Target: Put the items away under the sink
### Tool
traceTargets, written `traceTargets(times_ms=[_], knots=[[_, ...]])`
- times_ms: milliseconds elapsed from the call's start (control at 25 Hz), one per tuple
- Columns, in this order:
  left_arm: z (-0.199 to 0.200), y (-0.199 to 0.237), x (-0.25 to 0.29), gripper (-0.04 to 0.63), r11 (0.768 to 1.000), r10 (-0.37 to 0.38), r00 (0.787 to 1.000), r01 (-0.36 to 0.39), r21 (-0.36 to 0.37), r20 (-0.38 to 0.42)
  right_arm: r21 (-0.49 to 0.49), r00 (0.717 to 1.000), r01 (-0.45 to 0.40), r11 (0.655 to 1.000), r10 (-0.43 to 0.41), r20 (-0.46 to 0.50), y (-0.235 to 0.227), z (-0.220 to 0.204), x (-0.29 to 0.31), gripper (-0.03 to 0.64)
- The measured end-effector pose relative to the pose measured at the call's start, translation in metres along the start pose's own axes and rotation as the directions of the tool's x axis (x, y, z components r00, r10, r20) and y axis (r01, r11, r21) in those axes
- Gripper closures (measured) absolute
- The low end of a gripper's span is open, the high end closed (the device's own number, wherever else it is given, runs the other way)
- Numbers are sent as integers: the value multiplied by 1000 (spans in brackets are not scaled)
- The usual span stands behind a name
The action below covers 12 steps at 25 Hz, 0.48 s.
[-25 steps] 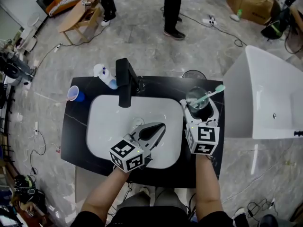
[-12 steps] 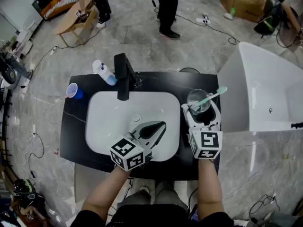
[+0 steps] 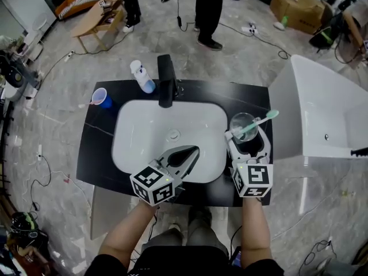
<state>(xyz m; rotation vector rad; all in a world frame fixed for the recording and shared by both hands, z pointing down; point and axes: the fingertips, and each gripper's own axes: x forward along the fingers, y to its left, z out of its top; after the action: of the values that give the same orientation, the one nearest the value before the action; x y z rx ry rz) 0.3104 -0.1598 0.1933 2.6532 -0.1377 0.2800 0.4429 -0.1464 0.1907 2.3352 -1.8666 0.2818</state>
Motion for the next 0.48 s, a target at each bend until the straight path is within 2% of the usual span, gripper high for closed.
traceTargets(times_ms=[480], knots=[[-5, -17, -82, 586, 998, 62, 997, -63, 26, 52, -8, 996, -84, 996, 85, 36, 78, 15, -51, 285]])
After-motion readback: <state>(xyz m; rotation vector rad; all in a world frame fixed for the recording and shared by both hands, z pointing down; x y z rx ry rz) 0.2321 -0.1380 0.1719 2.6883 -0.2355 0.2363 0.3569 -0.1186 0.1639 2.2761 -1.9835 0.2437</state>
